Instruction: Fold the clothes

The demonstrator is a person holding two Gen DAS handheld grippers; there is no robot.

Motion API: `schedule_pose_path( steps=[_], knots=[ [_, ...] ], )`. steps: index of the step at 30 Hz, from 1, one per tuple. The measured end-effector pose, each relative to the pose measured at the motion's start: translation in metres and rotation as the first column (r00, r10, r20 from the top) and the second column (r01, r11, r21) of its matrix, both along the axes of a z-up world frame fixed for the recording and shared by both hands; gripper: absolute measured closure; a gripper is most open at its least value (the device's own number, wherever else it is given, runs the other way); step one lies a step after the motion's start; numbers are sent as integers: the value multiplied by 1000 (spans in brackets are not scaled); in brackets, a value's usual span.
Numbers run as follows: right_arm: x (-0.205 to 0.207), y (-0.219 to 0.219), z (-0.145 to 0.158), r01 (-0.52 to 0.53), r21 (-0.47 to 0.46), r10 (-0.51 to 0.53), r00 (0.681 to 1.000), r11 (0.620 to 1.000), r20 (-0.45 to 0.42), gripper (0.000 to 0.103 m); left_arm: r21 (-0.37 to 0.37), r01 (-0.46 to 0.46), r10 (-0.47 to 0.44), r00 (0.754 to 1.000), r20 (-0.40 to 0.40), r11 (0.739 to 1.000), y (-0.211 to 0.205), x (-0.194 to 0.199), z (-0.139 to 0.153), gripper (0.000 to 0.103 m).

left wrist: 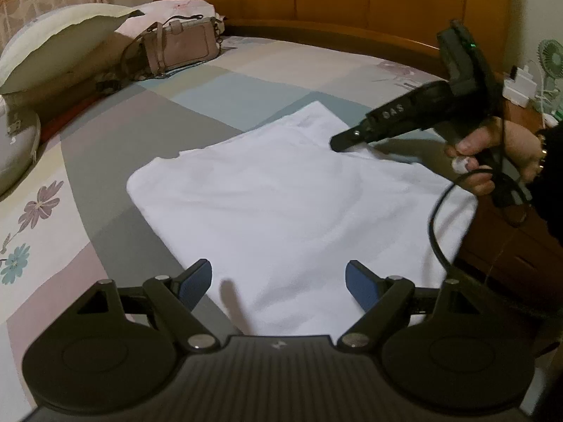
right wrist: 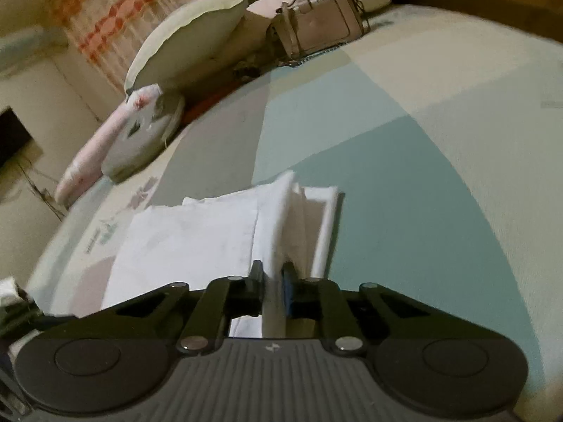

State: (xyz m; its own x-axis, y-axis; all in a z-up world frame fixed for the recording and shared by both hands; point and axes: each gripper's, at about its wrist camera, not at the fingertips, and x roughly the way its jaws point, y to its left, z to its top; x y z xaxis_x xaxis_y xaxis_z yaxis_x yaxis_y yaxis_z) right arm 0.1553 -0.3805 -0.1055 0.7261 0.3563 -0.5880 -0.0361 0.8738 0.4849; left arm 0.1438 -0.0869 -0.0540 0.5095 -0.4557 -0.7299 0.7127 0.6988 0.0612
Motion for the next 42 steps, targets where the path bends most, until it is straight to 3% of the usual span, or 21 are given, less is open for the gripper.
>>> schedule_pose_path(
  steps=[7, 12, 17, 21, 25, 26, 28, 31, 37, 42],
  knots=[
    [2, 0, 1, 28, -17, -28, 1000, 999, 3, 90, -77, -23, 22, 1000, -8, 997, 7, 39, -1, 20],
    [-2, -1, -2, 53, -8, -53, 999, 999, 0, 90, -96, -65, 59, 996, -63, 993, 15, 72, -32, 20],
    [-7, -1, -4, 74, -30, -74, 997, 997, 7, 92, -139, -47, 42, 998, -39, 989, 22, 79, -18, 20],
    [-7, 1, -5, 86, -33, -85, 996, 996, 7, 92, -205, -59, 53, 998, -34, 977, 16, 106, -15, 20],
    [-7, 1, -1, 98, -29, -98, 995, 995, -3, 90, -124, -157, 147, 985, -93, 980, 4, 142, -39, 25],
    [-7, 2, 1, 104, -34, -104, 995, 994, -5, 84, -139, -164, 151, 984, -100, 977, 7, 143, -37, 25],
    [-14, 4, 12, 125, -98, -125, 992, 987, 9, 70, -169, -166, 154, 985, -80, 972, 19, 131, -24, 23],
    [-34, 13, 32, 97, -172, -85, 994, 980, 73, 66, -164, -169, 163, 985, -49, 972, 38, 109, -5, 21],
    [-70, 51, 50, -59, -147, 73, 993, 987, 90, 50, -77, -98, 101, 994, 34, 992, 59, 39, 10, 19],
    [-101, 77, 43, -112, -146, 122, 990, 983, 64, 35, 45, 35, -40, 993, 110, 998, 62, -35, 10, 13]
  ],
)
